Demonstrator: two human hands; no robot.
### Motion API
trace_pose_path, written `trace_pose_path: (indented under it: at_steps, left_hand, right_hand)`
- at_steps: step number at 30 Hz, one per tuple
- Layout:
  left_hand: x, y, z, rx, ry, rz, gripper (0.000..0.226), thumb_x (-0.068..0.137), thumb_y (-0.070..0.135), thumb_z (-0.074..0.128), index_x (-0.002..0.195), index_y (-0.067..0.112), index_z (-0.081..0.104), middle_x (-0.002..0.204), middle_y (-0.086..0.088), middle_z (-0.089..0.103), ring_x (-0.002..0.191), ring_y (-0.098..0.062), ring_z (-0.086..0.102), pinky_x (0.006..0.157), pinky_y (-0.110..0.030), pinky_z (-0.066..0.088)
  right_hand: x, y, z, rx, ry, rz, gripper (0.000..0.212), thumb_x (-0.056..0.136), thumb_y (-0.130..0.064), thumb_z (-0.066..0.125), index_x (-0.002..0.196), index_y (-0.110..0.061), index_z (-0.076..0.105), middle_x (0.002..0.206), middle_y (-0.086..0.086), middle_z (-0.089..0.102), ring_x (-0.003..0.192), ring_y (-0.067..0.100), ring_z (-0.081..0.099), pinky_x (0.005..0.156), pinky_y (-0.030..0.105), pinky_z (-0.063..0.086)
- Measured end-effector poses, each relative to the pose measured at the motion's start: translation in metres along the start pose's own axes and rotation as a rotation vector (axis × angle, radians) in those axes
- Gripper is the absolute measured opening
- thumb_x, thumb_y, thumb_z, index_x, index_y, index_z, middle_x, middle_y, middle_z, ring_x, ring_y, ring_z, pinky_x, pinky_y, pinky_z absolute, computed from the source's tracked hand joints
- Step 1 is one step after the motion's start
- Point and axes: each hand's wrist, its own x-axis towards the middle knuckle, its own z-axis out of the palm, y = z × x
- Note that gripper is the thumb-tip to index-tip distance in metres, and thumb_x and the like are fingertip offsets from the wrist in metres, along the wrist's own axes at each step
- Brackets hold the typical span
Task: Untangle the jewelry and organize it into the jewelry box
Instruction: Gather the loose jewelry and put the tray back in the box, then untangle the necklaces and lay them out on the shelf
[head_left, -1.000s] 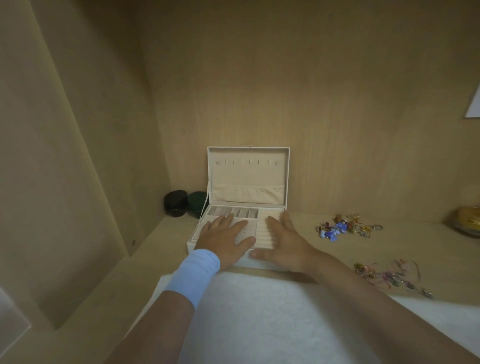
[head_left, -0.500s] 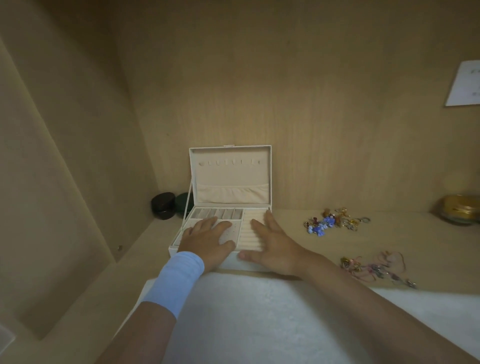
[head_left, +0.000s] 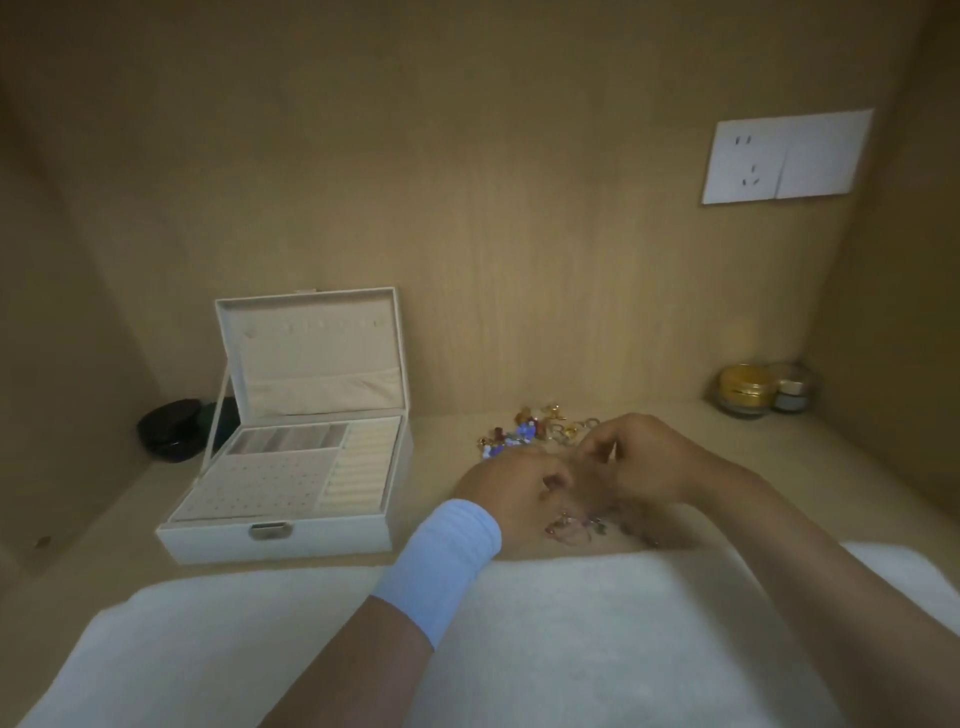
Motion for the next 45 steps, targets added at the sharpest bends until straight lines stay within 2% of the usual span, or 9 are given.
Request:
trace_pose_path:
  at_steps: [8, 13, 15, 19, 26, 30, 36, 40, 45]
  left_hand:
    - [0.031, -0.011, 0.029, -0.02, -0.06, -0.013, 0.019, 0.093, 0.021, 0.06, 0.108, 0.026, 0.07, 0.109, 0.005, 0.055, 0.1, -0.013, 0.054, 0.098, -0.031, 0.043]
    - [0.035, -0.026, 0.036, 0.081, 0.129, 0.074, 0.021, 0.091, 0.034, 0.059, 0.107, 0.027, 0.07, 0.109, 0.012, 0.057, 0.111, -0.01, 0.046, 0.097, -0.03, 0.041]
    - [0.027, -0.024, 0.04, 0.101, 0.159, 0.126, 0.029, 0.091, 0.037, 0.055, 0.114, 0.026, 0.069, 0.117, 0.012, 0.058, 0.114, -0.01, 0.046, 0.101, -0.03, 0.039]
    - [0.014, -0.021, 0.044, 0.097, -0.067, 0.085, 0.051, 0.101, 0.038, 0.044, 0.15, 0.027, 0.035, 0.156, 0.011, 0.031, 0.142, -0.009, 0.025, 0.115, -0.021, 0.015]
    - [0.011, -0.024, 0.049, 0.206, -0.329, 0.01, 0.073, 0.089, 0.072, 0.037, 0.149, 0.056, -0.001, 0.161, 0.009, -0.023, 0.148, -0.013, -0.02, 0.122, -0.041, -0.001]
    - [0.009, -0.022, 0.045, 0.148, -0.28, -0.005, 0.083, 0.082, 0.078, 0.036, 0.147, 0.056, -0.01, 0.159, 0.014, -0.025, 0.147, -0.01, -0.022, 0.122, -0.039, -0.004]
    - [0.013, -0.018, 0.045, 0.222, -0.254, -0.019, 0.071, 0.096, 0.064, 0.031, 0.151, 0.047, -0.01, 0.158, 0.015, -0.025, 0.147, -0.01, -0.024, 0.12, -0.036, -0.01]
    - [0.022, -0.01, 0.035, 0.159, -0.182, -0.026, 0.069, 0.096, 0.062, 0.035, 0.152, 0.047, -0.002, 0.163, 0.014, -0.007, 0.15, -0.012, -0.01, 0.121, -0.038, 0.002]
    - [0.063, 0.016, 0.029, -0.063, -0.053, -0.007, 0.045, 0.099, 0.037, 0.049, 0.143, 0.034, 0.044, 0.142, 0.011, 0.05, 0.133, -0.011, 0.041, 0.114, -0.03, 0.03]
  right_hand:
    - [0.01, 0.049, 0.009, 0.053, -0.038, 0.086, 0.021, 0.077, -0.015, 0.082, 0.079, -0.033, 0.072, 0.07, -0.014, 0.065, 0.061, -0.006, 0.056, 0.063, 0.009, 0.042]
    - [0.008, 0.048, 0.011, -0.195, 0.092, 0.038, 0.022, 0.085, -0.026, 0.068, 0.105, -0.033, 0.074, 0.087, -0.016, 0.057, 0.097, 0.015, 0.061, 0.084, 0.028, 0.049]
    - [0.0, 0.042, 0.016, -0.222, 0.074, -0.053, 0.037, 0.092, -0.031, 0.059, 0.129, -0.034, 0.064, 0.12, -0.007, 0.059, 0.123, 0.022, 0.051, 0.104, 0.035, 0.041]
    - [-0.012, 0.042, 0.031, -0.323, -0.282, -0.032, 0.057, 0.105, -0.047, 0.036, 0.157, -0.041, 0.013, 0.168, 0.001, -0.002, 0.154, 0.02, -0.008, 0.124, 0.04, 0.0]
    - [-0.004, 0.058, 0.022, -0.285, -0.266, 0.052, 0.059, 0.1, -0.063, 0.03, 0.155, -0.05, 0.011, 0.167, -0.005, -0.012, 0.152, 0.015, -0.017, 0.123, 0.046, -0.006]
    - [-0.006, 0.072, 0.003, 0.046, -0.045, 0.054, 0.047, 0.104, -0.04, 0.046, 0.15, -0.04, 0.039, 0.161, -0.011, 0.025, 0.15, 0.009, 0.019, 0.117, 0.02, 0.012]
    - [-0.009, 0.097, -0.013, 0.151, 0.091, 0.186, 0.028, 0.095, -0.021, 0.065, 0.121, -0.026, 0.071, 0.125, -0.006, 0.068, 0.117, 0.01, 0.061, 0.11, 0.03, 0.042]
    - [-0.007, 0.097, -0.011, 0.064, 0.058, 0.103, 0.032, 0.086, -0.027, 0.074, 0.118, -0.03, 0.073, 0.114, -0.01, 0.065, 0.11, 0.008, 0.06, 0.104, 0.024, 0.044]
    - [0.001, 0.097, -0.008, -0.155, 0.1, 0.009, 0.015, 0.085, -0.029, 0.075, 0.099, -0.026, 0.079, 0.08, -0.023, 0.054, 0.088, 0.006, 0.056, 0.083, 0.02, 0.042]
